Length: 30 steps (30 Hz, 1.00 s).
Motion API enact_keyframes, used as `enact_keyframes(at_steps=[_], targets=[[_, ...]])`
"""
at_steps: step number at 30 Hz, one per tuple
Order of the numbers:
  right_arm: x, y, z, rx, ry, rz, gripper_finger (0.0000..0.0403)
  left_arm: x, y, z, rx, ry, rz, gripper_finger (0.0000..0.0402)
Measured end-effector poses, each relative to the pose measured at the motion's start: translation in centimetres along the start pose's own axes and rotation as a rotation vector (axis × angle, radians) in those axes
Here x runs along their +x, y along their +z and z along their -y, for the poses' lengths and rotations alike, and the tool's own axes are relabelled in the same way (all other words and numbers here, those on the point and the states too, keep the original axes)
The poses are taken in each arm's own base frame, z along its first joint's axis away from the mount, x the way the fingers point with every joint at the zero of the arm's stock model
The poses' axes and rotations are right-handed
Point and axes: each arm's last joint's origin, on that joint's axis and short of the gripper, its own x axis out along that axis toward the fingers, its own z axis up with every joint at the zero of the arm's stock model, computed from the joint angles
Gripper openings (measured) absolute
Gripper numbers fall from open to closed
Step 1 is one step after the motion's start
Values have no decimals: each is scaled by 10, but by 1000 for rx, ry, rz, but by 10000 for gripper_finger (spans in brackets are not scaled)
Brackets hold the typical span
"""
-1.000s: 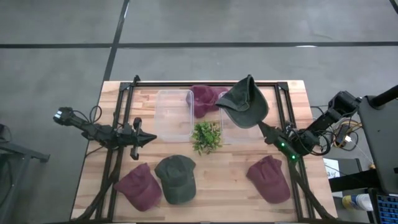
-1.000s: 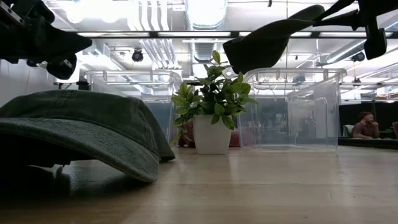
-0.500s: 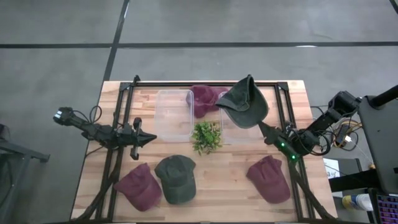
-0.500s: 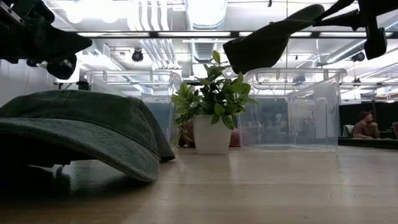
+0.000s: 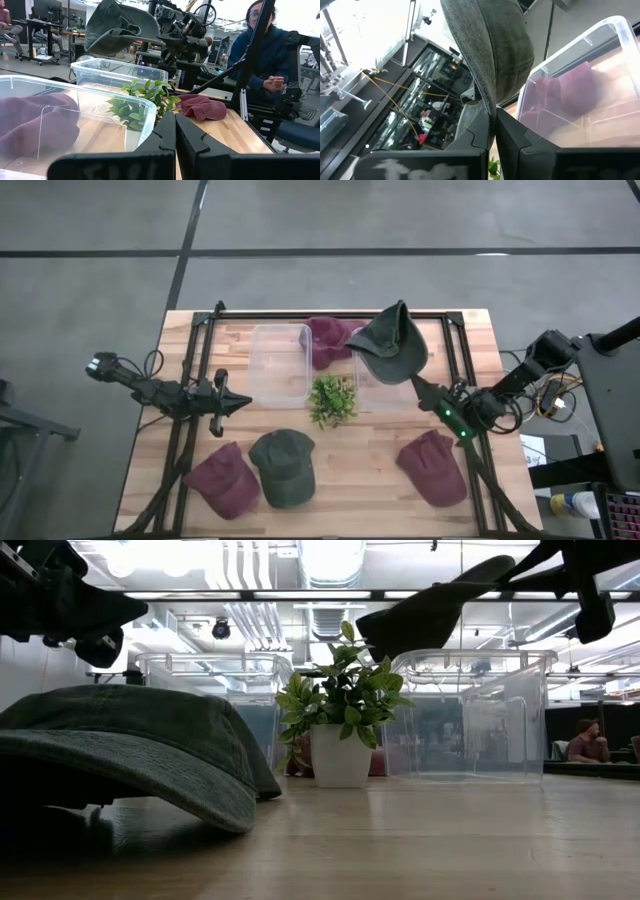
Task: Pick & Place hat
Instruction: Put the right black cap into the right transparent bin, then put the black cap into the right transparent bin
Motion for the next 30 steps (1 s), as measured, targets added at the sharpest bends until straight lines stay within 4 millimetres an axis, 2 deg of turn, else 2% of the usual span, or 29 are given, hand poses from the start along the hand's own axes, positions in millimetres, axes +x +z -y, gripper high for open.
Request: enact_keyframes(at_steps=[6,17,21,30], targets=[[0,0,0,21,-1,1,27,0,0,0,-8,-1,3,0],[1,0,2,73,0,3,137,0,1,0,-16,-1,5,0],[-1,0,-1,83,66,-34,166,0,1,0,-16,-1,6,0],[-3,13,-11,-69,226,-73,177,0,1,0,-11,-1,6,0]])
